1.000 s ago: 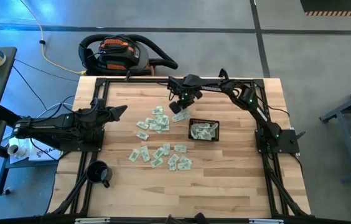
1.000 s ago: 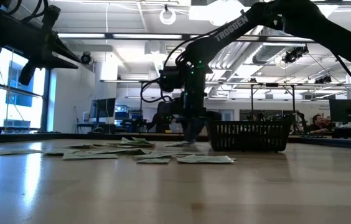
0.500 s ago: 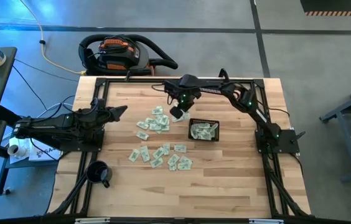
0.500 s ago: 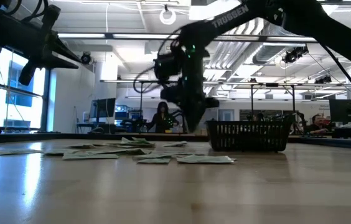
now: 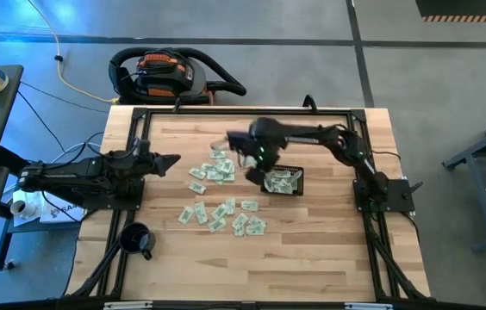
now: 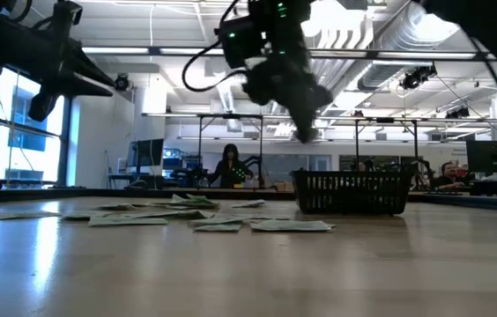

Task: Pick and place Stevia / Truvia into bins
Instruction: Put the green stevia packet into the black bin

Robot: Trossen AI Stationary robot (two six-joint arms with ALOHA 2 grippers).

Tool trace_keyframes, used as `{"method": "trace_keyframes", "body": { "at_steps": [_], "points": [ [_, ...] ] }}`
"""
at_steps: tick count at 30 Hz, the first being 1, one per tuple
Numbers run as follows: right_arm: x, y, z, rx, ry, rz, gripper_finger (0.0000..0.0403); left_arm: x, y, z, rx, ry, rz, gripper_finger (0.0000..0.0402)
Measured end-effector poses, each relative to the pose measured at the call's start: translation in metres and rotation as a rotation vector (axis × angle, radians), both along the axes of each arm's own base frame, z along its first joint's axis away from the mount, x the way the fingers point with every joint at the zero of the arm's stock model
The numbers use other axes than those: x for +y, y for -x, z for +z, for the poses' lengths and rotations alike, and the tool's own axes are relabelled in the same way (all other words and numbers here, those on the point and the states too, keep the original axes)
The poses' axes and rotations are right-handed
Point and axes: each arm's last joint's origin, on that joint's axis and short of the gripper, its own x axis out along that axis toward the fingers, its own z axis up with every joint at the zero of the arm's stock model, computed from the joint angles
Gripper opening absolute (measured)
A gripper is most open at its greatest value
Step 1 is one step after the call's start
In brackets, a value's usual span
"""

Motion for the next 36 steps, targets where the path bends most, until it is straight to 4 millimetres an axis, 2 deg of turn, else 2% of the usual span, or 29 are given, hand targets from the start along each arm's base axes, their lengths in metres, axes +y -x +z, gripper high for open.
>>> {"method": "trace_keyframes", "body": {
  "at_steps": [4,7,12,17,20,27,30,33,36],
  "points": [
    [0.030,0.018,-0.002,-0.050,0.041,-0.036,0.0004,-0.001,0.000,-0.001,0.022,-0.020,-0.044,0.0111],
    [0.040,0.033,-0.008,-0.110,0.064,-0.046,0.0007,-0.001,0.000,-0.001,0.041,-0.048,-0.049,0.0111],
    [0.028,0.065,-0.046,-0.078,0.028,-0.154,0.0009,-0.001,0.000,-0.001,0.053,-0.077,-0.056,0.0111],
    [0.011,0.081,-0.058,-0.109,0.028,-0.235,0.0026,-0.001,0.000,-0.001,0.049,-0.073,-0.071,0.0111],
    [0.006,0.083,-0.057,-0.118,0.023,-0.199,0.0063,-0.001,0.000,0.000,0.044,-0.077,-0.058,0.0111],
    [-0.011,0.087,-0.056,-0.138,-0.016,-0.037,0.0200,0.003,0.002,0.001,0.044,-0.115,0.097,0.0111],
    [-0.019,0.081,-0.049,-0.205,0.024,0.072,0.0248,0.005,0.003,0.002,0.035,-0.124,0.163,0.0111],
    [-0.030,0.075,-0.041,-0.280,0.052,0.170,0.0274,0.006,0.003,0.002,0.025,-0.117,0.220,0.0111],
    [-0.047,0.070,-0.033,-0.365,0.094,0.196,0.0283,0.007,0.004,0.002,0.001,-0.090,0.262,0.0111]
  ]
}}
